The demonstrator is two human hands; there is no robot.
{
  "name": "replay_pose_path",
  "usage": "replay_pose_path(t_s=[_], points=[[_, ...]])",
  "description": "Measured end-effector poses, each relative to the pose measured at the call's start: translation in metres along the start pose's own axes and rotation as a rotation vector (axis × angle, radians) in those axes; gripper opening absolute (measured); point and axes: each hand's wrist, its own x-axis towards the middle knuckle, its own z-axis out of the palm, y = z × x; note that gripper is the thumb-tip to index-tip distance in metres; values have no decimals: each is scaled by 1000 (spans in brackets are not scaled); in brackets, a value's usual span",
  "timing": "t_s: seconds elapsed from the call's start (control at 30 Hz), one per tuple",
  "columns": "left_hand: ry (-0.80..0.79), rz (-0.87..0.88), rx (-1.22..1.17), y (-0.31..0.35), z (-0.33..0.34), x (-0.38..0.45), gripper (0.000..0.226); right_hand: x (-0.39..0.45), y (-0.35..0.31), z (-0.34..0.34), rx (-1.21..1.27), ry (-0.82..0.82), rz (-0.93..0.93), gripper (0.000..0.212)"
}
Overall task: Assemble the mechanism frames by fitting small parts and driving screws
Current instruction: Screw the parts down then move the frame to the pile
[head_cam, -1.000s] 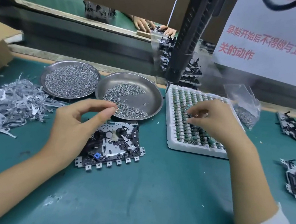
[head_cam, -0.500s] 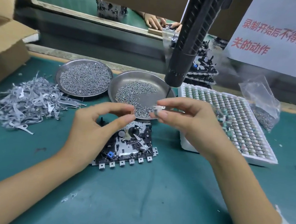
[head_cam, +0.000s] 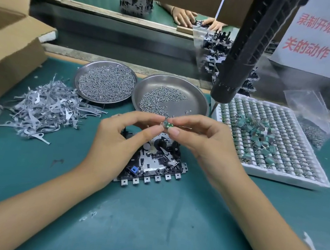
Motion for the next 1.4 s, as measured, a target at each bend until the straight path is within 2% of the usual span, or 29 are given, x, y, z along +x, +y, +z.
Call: replay_pose_path(t_s=[0.17, 0.63, 0.87, 1.07, 1.27, 1.4], points=[[-15, -1, -12, 0, 1, 0, 18, 0, 1, -1, -34, 6, 7, 26], [-23, 12, 137, 0, -1, -1, 15, -1, -3, -2, -84, -55, 9, 20], [-34, 68, 211, 2, -6, 3, 38, -2, -2, -3, -142, -145, 16, 17], [-87, 91, 229, 6, -10, 4, 39, -4, -4, -2, -171, -148, -52, 19], [-213, 133, 313, 18, -24, 11, 42, -10, -9, -1, -354, -146, -208, 17], [-231, 90, 230, 16, -30, 2, 29, -22, 5, 0, -697, -217, -394, 15]])
